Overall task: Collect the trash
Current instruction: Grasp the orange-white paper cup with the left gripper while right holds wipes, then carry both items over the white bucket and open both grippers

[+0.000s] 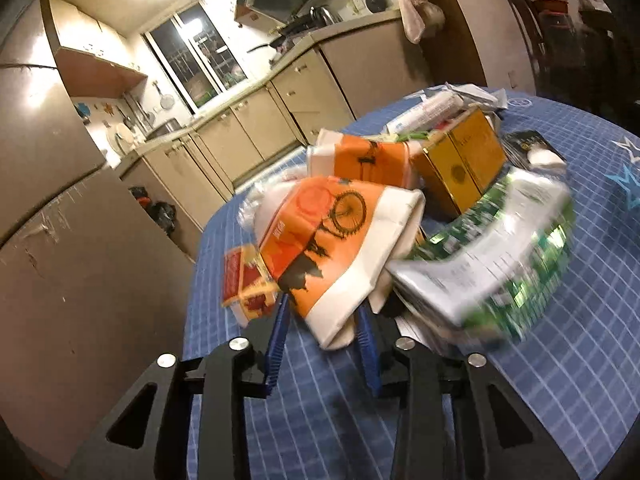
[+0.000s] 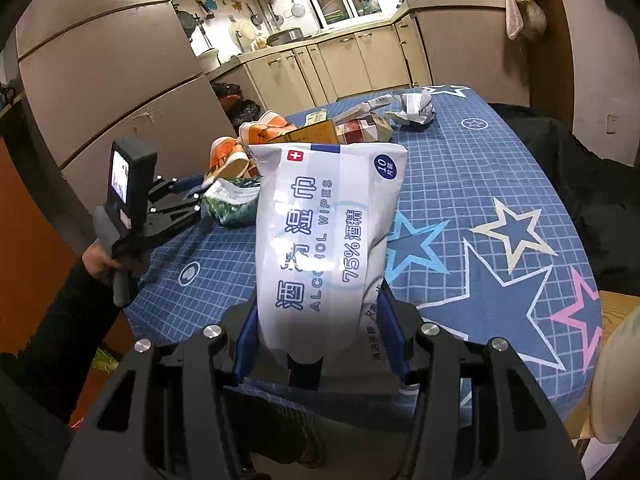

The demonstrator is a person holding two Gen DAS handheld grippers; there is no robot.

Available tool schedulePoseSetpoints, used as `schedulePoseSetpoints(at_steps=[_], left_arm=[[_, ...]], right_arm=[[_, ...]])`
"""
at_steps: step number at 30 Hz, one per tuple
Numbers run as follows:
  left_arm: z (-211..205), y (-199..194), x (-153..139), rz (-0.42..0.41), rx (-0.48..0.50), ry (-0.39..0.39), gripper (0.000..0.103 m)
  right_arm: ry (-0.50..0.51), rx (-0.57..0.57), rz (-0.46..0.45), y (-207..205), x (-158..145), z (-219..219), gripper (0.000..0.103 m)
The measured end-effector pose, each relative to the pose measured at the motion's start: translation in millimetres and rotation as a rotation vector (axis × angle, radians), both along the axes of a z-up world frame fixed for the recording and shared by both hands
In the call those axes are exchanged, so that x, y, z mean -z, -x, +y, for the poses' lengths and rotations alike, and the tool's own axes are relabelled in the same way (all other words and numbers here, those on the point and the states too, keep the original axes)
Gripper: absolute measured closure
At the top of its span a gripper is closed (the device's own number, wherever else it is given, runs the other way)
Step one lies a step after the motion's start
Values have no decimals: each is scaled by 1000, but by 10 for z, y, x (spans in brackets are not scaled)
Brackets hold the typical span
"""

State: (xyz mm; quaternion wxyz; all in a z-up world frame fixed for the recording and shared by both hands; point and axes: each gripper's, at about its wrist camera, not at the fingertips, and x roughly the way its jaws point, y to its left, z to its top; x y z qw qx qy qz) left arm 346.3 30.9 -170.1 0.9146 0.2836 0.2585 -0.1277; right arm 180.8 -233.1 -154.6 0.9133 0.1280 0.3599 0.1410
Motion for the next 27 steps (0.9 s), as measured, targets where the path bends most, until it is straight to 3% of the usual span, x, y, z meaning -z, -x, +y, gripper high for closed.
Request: schedulePoseSetpoints(at_steps=[4,9,14,19,23,27], left_arm=[[-11,-50,-46,18,5,64,98],[68,55,-151,-6,-31,160,99],[120,323,-308,-44,-82,197,99],[-14,647,-702,-114,-91,236,99],[-393,893,-997,-141,11,284,99],[-1026,1100,-1112,-109,181,321,99]], right_arm=[[3,-9,-3,9,5,17,53],[10,-12,-22,39,-18,32,53],[16,0,-58,102,-89,-19,53],[20,32,-101,186,-203,-158,53],[48,91,-162,345,-379,-336,54],[98,175,-226,607,-601,-590,54]])
